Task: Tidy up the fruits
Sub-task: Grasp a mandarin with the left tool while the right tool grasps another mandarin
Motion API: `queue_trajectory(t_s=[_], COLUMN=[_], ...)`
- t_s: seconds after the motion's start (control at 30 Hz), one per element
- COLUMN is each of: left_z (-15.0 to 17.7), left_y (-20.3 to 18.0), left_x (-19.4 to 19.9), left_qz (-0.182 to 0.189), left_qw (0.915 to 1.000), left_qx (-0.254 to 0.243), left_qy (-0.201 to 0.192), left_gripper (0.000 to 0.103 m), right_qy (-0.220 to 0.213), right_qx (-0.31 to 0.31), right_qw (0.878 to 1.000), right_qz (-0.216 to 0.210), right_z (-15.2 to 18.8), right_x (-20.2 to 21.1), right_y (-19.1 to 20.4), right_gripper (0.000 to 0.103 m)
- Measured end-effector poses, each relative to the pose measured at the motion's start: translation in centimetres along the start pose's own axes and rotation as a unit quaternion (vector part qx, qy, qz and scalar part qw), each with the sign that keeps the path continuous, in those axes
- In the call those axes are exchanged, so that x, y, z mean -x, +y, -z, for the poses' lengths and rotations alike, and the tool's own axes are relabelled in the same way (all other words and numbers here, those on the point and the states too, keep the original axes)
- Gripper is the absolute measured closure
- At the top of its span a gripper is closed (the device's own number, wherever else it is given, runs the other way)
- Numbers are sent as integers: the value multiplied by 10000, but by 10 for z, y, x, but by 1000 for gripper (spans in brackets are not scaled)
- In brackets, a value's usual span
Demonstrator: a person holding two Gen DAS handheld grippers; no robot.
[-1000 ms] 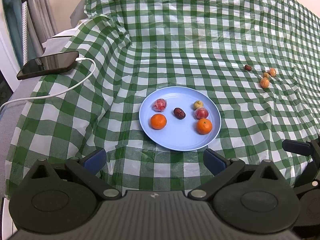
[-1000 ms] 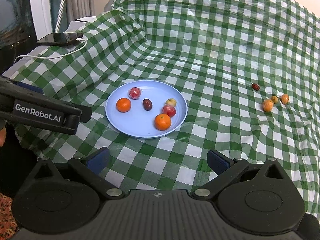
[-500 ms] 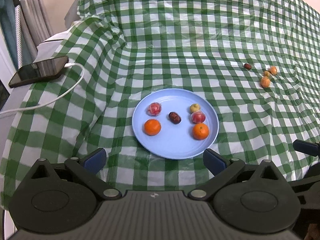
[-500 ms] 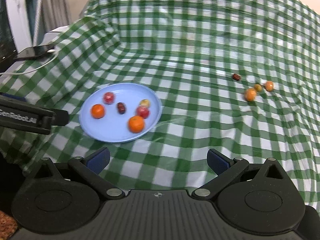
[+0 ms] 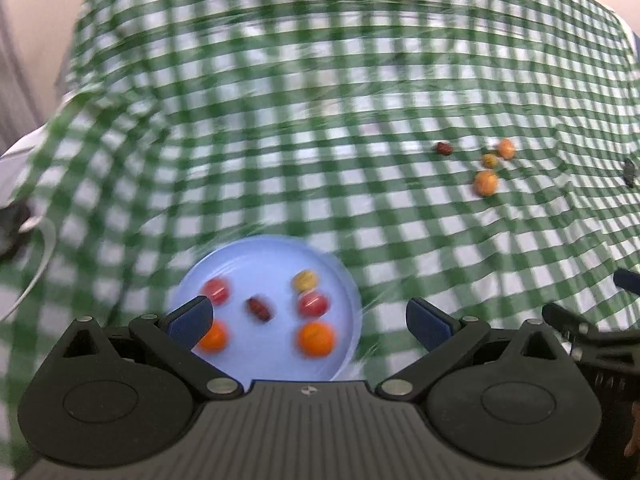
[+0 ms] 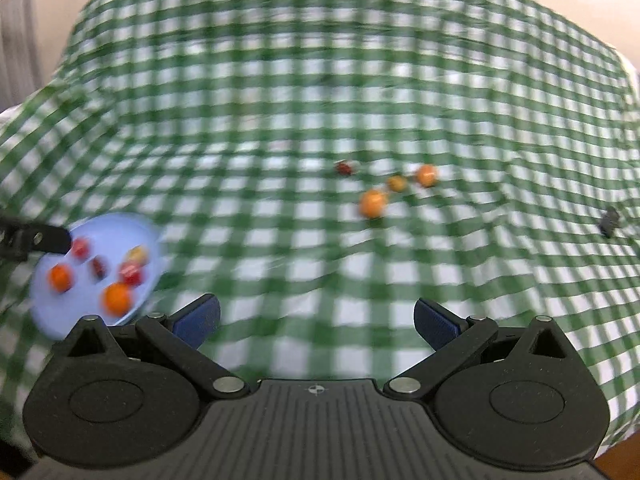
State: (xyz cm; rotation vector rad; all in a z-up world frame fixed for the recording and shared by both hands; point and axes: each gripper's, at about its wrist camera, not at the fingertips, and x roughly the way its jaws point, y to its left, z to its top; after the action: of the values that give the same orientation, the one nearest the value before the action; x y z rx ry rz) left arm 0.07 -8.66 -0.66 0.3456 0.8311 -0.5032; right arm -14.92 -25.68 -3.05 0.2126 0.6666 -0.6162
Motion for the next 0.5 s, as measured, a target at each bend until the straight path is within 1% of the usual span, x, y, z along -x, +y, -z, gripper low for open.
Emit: queue_trajectory(t_s=[0.13,0.23,0.3,0.4,0.5], left_z=[-30,-52,-67,-86,-101], left_y=[-39,-73,-96,-128,-156], left_x=[-27,-56,-81,-123,-163], left_qz=[243,459,659,920,1031], left_qw=[9992,9966,9937,9900,9879], left_qx=[-308,-677,-897,-1066,-1145], left_qy=[-66,-126,-96,26,151], left_gripper=[0,0,0,0,0], right_qy=[-236,-410,-496,-510,-355], right_qx=[-179,-275,-300,-365,-560], right_qw=[9990,9974,9964,9955,9960], right_qz=[324,517,623,709,596], right_z=[-20,-38,-49,-64,-75], right_x=[-26,-55,-79,-121,-169], right_y=[-44,-79,-102,-132,-158], right_gripper=[1,1,1,1,1])
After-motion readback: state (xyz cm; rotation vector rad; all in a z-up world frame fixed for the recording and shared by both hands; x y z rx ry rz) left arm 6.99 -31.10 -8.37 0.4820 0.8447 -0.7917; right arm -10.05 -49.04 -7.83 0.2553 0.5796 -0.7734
